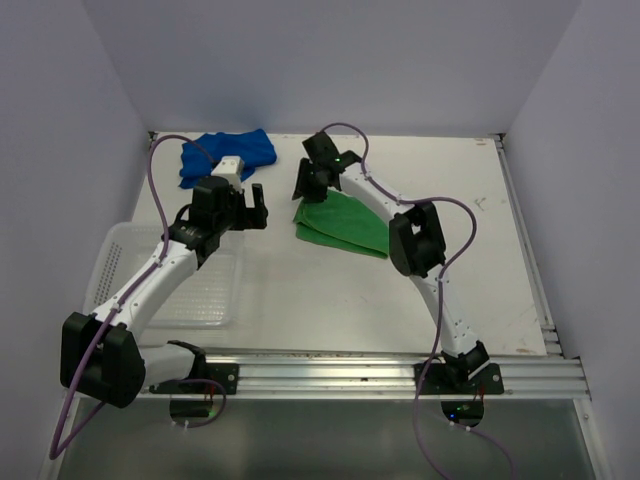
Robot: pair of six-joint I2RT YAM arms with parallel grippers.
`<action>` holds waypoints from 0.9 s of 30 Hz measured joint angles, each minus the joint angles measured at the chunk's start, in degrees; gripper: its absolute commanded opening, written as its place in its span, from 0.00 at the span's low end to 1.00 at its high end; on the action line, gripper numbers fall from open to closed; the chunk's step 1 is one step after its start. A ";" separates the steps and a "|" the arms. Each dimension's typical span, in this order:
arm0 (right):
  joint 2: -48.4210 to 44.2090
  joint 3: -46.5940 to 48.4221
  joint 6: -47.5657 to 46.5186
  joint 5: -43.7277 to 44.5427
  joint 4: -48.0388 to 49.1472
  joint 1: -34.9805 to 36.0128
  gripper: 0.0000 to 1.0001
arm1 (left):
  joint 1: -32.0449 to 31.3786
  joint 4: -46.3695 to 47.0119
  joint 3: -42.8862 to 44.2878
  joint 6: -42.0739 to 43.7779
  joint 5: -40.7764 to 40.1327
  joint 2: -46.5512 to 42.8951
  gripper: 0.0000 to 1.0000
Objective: Roll the towels
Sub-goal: Fold the towel
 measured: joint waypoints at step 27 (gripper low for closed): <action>-50.62 -71.82 0.55 -4.55 15.32 -21.24 0.47 | -5.09 0.55 5.35 -0.76 4.33 8.61 1.00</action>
